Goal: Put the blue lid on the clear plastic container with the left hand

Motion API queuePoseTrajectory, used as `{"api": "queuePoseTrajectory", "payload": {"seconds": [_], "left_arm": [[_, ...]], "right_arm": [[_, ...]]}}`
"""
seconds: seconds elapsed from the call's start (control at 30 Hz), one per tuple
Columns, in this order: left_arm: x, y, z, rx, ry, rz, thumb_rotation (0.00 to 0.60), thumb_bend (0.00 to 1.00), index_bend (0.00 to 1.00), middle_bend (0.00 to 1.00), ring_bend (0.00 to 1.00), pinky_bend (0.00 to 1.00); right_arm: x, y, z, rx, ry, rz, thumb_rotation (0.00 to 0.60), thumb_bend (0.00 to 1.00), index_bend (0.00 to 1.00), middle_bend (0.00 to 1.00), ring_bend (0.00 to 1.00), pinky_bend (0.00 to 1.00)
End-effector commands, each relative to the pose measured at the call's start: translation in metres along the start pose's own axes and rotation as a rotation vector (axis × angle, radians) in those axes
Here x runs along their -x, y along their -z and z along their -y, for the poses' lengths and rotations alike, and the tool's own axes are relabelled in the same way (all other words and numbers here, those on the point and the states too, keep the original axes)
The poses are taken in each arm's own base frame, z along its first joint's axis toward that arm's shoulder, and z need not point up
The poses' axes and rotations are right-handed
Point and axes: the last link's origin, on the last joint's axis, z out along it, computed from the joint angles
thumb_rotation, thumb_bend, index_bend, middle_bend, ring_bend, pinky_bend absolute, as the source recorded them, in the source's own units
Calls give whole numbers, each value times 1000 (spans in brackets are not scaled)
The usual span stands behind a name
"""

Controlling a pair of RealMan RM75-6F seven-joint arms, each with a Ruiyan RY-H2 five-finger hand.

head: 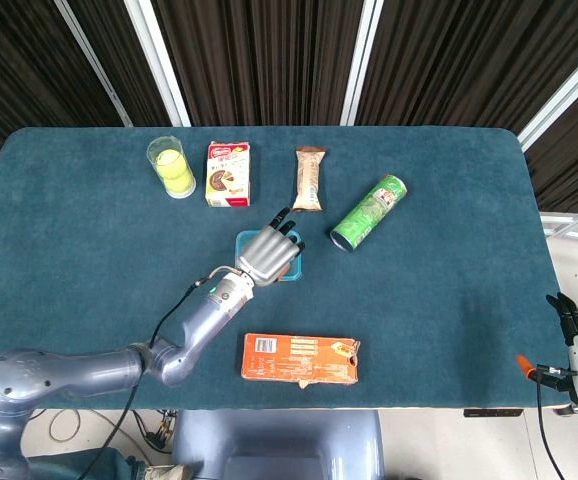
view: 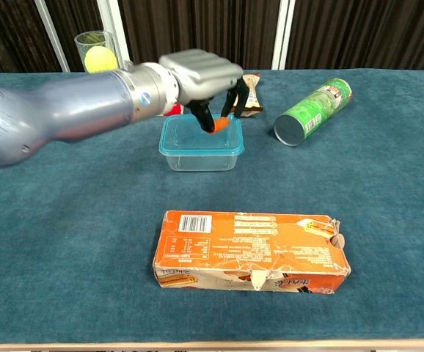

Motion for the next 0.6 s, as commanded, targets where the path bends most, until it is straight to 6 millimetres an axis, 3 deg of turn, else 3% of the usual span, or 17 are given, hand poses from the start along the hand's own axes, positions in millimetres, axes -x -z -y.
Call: {"api": "queuePoseTrajectory", "payload": {"seconds": [0.03,0.27,0.47,0.6], "left_arm": [[-15,27,30,-102,18,-26,600,335,223,183,40,31],[-19,120,83,-343,115,-23,600,315,141,78,5,42],[-4,205,115,-467,173,-21,600,313,131,71,5,69],[10,262,126,-562,203,-53,600,311,131,69,4,79]], "right_arm": [[0,0,0,-3,5,-3,600,292,96,0,0,0],[0,-1,2,-31,36,-11,600,292,96,0,0,0],[0,-2,3,-74,67,-20,600,291,96,0,0,0],[-1,-3,4,-111,104,-38,600,291,96,0,0,0]]}}
